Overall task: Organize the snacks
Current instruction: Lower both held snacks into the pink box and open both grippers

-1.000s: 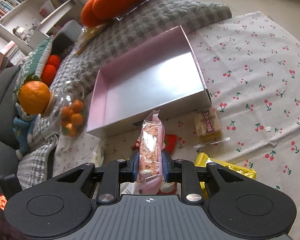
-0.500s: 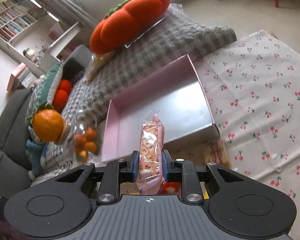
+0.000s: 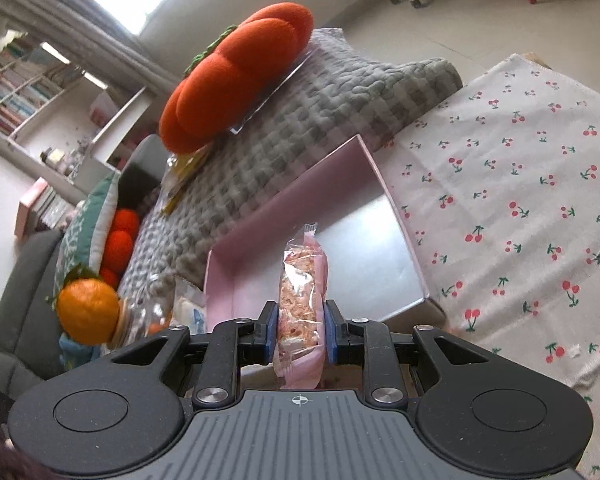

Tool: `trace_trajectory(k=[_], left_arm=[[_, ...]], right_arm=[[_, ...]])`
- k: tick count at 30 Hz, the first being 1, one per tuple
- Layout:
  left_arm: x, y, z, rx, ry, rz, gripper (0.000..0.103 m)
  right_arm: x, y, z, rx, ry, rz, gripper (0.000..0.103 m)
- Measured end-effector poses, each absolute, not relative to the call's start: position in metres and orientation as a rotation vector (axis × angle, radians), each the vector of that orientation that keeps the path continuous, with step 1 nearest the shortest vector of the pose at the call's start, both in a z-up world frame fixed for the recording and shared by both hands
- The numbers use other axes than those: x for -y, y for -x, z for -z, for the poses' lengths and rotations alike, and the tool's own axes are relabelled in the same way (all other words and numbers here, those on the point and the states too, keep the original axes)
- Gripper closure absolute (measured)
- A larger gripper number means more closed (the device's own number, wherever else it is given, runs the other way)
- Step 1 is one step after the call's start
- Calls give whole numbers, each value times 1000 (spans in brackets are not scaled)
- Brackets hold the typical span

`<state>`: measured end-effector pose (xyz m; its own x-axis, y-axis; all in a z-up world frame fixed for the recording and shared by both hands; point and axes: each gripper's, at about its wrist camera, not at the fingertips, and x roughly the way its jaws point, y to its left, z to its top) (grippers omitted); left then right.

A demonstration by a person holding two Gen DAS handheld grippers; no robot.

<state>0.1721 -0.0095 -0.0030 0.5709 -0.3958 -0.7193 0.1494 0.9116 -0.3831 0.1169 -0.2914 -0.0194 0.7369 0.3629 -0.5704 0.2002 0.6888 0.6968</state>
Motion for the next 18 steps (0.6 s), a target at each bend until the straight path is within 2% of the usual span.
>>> trace_trajectory(k=[11, 14, 17, 18], left_arm=[[23, -196, 21, -931, 249, 253, 82], [26, -197, 20, -923, 227, 245, 76], [27, -194, 21, -915, 196, 217, 64], [27, -192, 21, -916, 190, 214, 57]], right_arm=[[309, -125, 36, -764, -852, -29, 77], [312, -125, 38, -770, -862, -30, 76], [313, -124, 36, -776, -857, -23, 59], [313, -123, 36, -778, -855, -20, 51]])
